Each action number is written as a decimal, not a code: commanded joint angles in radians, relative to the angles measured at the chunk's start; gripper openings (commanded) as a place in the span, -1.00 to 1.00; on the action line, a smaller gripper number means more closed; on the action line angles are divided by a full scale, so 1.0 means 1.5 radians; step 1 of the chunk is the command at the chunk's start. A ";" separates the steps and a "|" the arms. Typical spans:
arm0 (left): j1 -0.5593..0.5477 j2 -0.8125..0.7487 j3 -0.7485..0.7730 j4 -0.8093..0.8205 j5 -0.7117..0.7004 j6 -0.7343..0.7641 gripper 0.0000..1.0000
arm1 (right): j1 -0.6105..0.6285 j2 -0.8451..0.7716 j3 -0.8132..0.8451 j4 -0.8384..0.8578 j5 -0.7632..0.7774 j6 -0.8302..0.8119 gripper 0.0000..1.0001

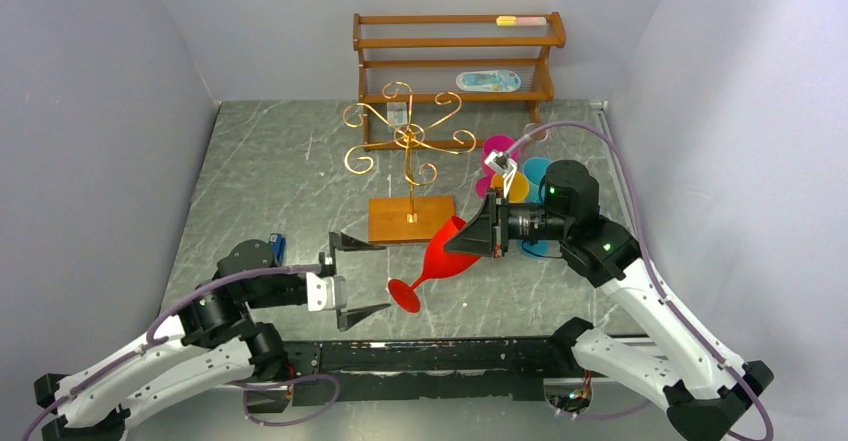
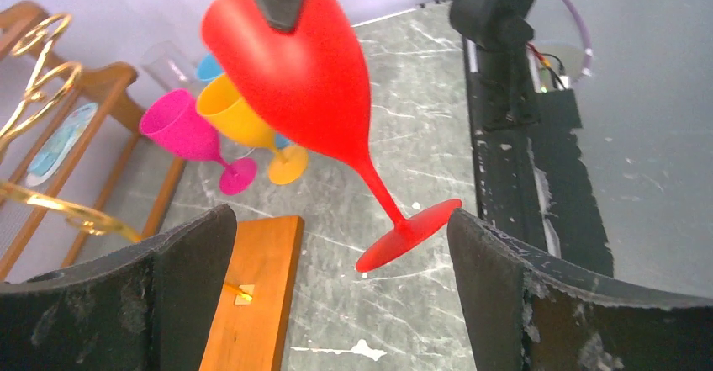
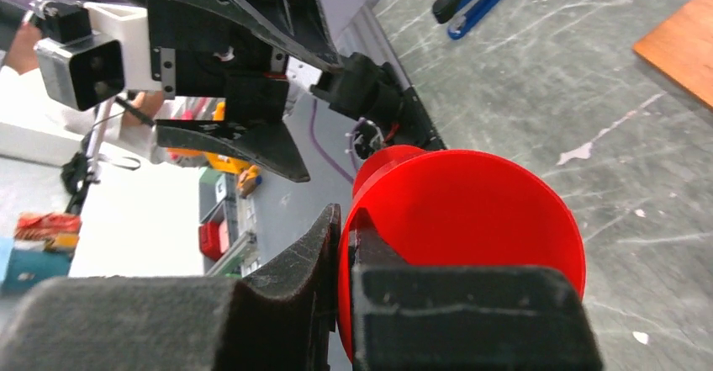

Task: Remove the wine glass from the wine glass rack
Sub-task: Place the wine glass at the center of the board.

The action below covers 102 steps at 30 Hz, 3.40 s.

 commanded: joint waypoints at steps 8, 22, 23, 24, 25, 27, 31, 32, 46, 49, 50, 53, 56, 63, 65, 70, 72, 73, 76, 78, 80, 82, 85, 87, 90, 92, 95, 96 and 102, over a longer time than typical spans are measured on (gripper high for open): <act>0.005 -0.045 -0.042 0.121 -0.133 -0.104 0.99 | 0.009 -0.034 0.030 -0.133 0.192 -0.066 -1.00; 0.005 0.071 0.022 0.057 -0.092 -0.078 0.99 | 0.323 0.113 0.103 -0.294 0.693 -0.122 -1.00; 0.005 0.068 0.020 0.059 -0.096 -0.078 0.99 | 0.348 0.116 0.097 -0.289 0.729 -0.120 -1.00; 0.005 0.063 0.016 0.063 -0.102 -0.079 0.99 | 0.361 0.111 0.082 -0.275 0.768 -0.113 -1.00; 0.005 0.057 0.013 0.064 -0.111 -0.080 0.99 | 0.367 0.100 0.063 -0.254 0.790 -0.107 -1.00; 0.004 0.042 0.008 0.066 -0.132 -0.082 0.99 | 0.369 0.074 0.014 -0.215 0.830 -0.092 -1.00; 0.005 0.005 -0.002 0.076 -0.188 -0.092 0.99 | 0.371 0.075 -0.048 -0.203 0.873 -0.058 -1.00; 0.005 -0.008 -0.004 0.077 -0.212 -0.094 0.99 | 0.371 0.081 -0.058 -0.202 0.883 -0.049 -1.00; 0.005 -0.026 0.007 0.042 -0.435 -0.238 0.99 | 0.355 0.034 -0.099 -0.167 1.059 0.053 -1.00; 0.005 -0.020 0.018 0.028 -0.471 -0.288 0.99 | 0.325 0.072 -0.086 -0.187 1.061 0.061 -1.00; 0.005 -0.016 0.022 0.019 -0.486 -0.300 0.99 | 0.310 0.088 -0.080 -0.199 1.057 0.065 -1.00; 0.005 -0.007 0.037 -0.010 -0.500 -0.311 0.99 | 0.244 0.117 -0.071 -0.208 1.000 0.052 -1.00; 0.005 -0.001 0.043 -0.020 -0.503 -0.317 0.99 | 0.179 0.109 -0.087 -0.184 0.943 0.027 -1.00; 0.005 0.034 0.067 -0.049 -0.511 -0.335 0.99 | 0.161 0.078 -0.117 -0.139 0.966 0.008 -1.00; 0.005 0.042 0.070 -0.043 -0.511 -0.333 0.99 | 0.159 0.084 -0.131 -0.117 0.966 0.008 -1.00; 0.005 0.059 0.104 -0.062 -0.523 -0.344 0.99 | 0.158 0.104 -0.127 -0.145 1.028 0.044 -1.00; 0.005 0.063 0.115 -0.077 -0.530 -0.350 0.99 | 0.157 0.094 -0.128 -0.142 1.036 0.037 -1.00; 0.005 0.062 0.118 -0.082 -0.532 -0.351 0.99 | 0.157 0.088 -0.133 -0.132 1.032 0.030 -1.00; 0.005 0.053 0.115 -0.082 -0.537 -0.350 0.99 | 0.153 0.080 -0.145 -0.117 1.019 0.015 -1.00; 0.005 0.046 0.111 -0.077 -0.538 -0.347 0.99 | 0.151 0.084 -0.151 -0.114 1.005 0.010 -1.00; 0.005 0.040 0.108 -0.074 -0.542 -0.350 0.99 | 0.151 0.088 -0.158 -0.110 0.988 0.015 -1.00; 0.005 0.036 0.108 -0.077 -0.551 -0.357 0.99 | 0.151 0.091 -0.164 -0.101 0.978 0.018 -1.00; 0.005 0.029 0.111 -0.084 -0.558 -0.361 0.99 | 0.150 0.095 -0.165 -0.093 0.980 0.017 -0.99; 0.005 0.025 0.114 -0.088 -0.552 -0.360 0.99 | 0.150 0.098 -0.161 -0.094 0.985 0.014 -0.97; 0.005 0.026 0.125 -0.099 -0.538 -0.352 0.99 | 0.149 0.103 -0.152 -0.099 0.986 0.011 -0.91; 0.005 0.033 0.134 -0.112 -0.535 -0.352 0.99 | 0.149 0.107 -0.145 -0.101 0.982 0.003 -0.87; 0.005 0.050 0.151 -0.136 -0.538 -0.356 0.99 | 0.149 0.112 -0.118 -0.116 0.978 -0.004 -0.58; 0.004 0.059 0.155 -0.143 -0.537 -0.355 0.99 | 0.149 0.111 -0.108 -0.123 0.977 -0.005 -0.52; 0.005 0.087 0.177 -0.152 -0.522 -0.346 0.99 | 0.148 0.085 -0.057 -0.142 0.965 -0.014 -0.30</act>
